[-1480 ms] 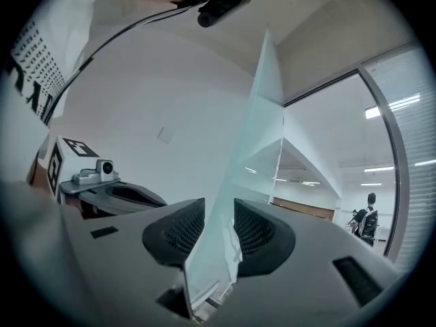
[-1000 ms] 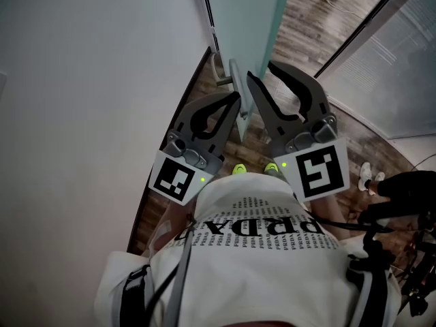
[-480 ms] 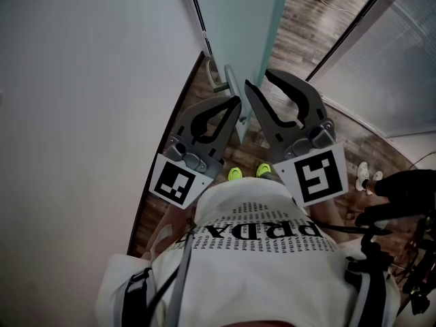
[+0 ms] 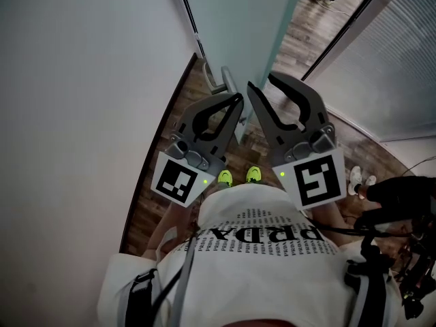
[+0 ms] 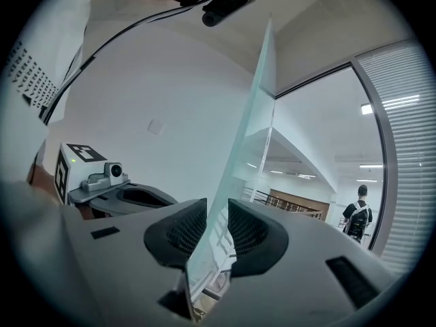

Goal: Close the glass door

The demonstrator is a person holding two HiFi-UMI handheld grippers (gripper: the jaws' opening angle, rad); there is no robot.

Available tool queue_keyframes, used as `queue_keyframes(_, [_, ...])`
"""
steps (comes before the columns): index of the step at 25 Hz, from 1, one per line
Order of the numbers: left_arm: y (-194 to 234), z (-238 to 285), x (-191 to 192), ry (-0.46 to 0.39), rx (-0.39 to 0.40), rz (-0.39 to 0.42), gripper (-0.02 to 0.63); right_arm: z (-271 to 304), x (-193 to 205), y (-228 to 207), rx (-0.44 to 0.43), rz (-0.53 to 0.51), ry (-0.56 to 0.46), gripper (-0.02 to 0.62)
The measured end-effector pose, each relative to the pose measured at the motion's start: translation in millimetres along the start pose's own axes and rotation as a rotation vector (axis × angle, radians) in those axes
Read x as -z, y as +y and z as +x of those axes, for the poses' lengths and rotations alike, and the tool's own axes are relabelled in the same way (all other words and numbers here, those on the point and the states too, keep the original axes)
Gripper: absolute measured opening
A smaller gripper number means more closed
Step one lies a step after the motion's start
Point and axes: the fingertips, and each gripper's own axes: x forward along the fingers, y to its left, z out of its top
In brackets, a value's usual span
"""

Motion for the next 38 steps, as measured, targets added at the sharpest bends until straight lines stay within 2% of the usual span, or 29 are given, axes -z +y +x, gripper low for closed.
queue_keyframes(7, [-1.9, -5.5, 3.4, -0.029, -0.023, 0.000, -0.008, 1.3, -3.9, 3.5, -0.026, -0.015, -0.014, 0.087])
queue_keyframes(12, [-5.7, -0.2, 6.8, -0.032, -0.021, -0.030, -0.008, -2.2, -2.6, -2.2, -0.028, -0.011, -0.020, 0.087])
queue_keyframes(17, [1.0, -6.4, -5.7, 0.050, -0.015, 0.055, -0.008, -2.8, -13.6, 0.7, -0.053, 0.075, -0.082, 0.083])
queue_keyframes(24, [-5.1, -9.5, -14.3, 0.106, 0.002, 0.087, -0.008, -5.0, -17.0, 1.3, -0.076, 0.149, -0.129, 0.069])
queue_keyframes(31, [-2.4, -16.0, -12.5, 0.122, 0.024, 0.080, -0.008, -7.9, -12.0, -5.1, -0.021, 0.158, -0.127, 0.064])
queue_keyframes(38, [0.8, -20.2, -13.3, 0.117, 0.024, 0.077, -0.008, -6.6, -22.7, -2.4, -0.031, 0.135, -0.151, 0.064])
